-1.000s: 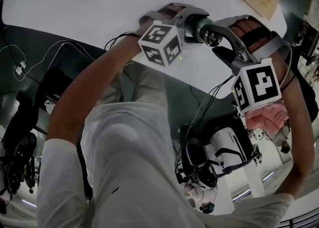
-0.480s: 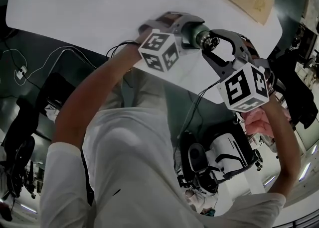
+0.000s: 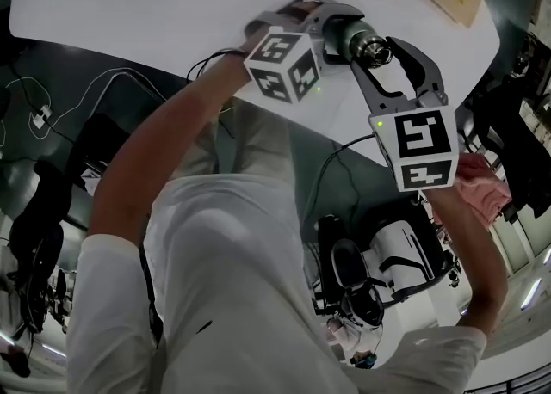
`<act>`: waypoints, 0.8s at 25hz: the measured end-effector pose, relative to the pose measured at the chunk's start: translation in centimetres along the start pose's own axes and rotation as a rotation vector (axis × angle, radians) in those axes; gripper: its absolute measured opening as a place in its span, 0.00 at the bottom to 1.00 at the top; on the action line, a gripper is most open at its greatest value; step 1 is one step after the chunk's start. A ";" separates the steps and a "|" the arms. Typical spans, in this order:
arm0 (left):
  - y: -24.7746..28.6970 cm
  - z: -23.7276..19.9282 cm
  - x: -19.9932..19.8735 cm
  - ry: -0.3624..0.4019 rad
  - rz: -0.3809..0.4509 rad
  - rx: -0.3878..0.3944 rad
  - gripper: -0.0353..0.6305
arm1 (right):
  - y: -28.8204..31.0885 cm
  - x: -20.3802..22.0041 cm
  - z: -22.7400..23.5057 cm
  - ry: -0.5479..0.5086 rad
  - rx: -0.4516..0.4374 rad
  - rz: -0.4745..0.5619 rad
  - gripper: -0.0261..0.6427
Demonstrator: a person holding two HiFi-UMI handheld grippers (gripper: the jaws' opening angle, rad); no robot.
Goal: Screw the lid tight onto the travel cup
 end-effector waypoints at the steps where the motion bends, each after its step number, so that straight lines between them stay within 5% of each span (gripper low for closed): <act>1: 0.0 0.0 0.0 -0.001 0.001 0.000 0.60 | 0.0 0.0 0.0 0.018 0.012 0.013 0.39; 7: -0.2 0.1 0.0 0.002 0.007 0.000 0.60 | -1.0 -0.4 -0.5 -0.118 0.074 0.111 0.41; 12: -0.1 0.0 0.1 0.001 0.004 0.002 0.60 | -2.4 -0.6 -1.2 -0.296 0.012 0.103 0.42; 20: -0.1 -0.1 -0.1 0.001 0.004 0.003 0.60 | -2.5 -0.1 -1.4 -0.782 -0.141 -0.047 0.42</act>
Point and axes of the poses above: the fingertips, and each gripper's own axes: y forward along the fingers, z to its right, x out of its underside, the point moved 1 cm from there along -y, backward along the fingers, and after that the axes turned 6 degrees about -z, right-handed, at the moved point
